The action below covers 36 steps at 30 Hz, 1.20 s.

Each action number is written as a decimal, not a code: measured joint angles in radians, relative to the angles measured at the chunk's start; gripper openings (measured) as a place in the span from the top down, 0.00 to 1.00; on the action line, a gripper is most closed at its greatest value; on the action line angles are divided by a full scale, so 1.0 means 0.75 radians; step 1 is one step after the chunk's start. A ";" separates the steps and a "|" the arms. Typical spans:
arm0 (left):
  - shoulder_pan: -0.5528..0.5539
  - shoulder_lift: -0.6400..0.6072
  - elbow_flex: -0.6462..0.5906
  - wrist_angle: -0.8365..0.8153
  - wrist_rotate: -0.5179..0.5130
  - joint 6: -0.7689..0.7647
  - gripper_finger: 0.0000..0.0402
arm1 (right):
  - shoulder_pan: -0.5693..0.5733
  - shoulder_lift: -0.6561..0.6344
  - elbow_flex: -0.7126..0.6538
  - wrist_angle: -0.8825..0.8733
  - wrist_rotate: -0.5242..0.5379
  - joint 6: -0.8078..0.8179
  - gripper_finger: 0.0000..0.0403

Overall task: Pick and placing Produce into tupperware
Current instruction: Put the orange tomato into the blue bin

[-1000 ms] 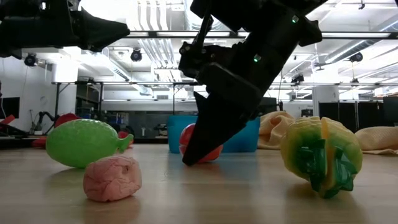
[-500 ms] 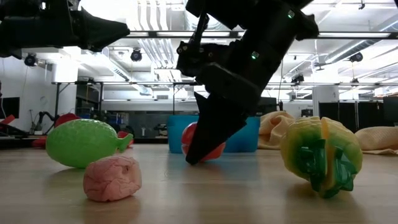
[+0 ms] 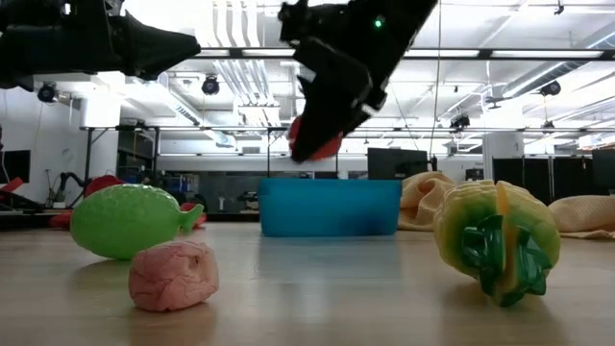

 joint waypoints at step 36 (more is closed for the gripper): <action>0.000 0.001 0.000 -0.002 -0.001 0.000 0.53 | -0.500 -0.160 -0.238 -0.098 -0.174 -0.200 0.33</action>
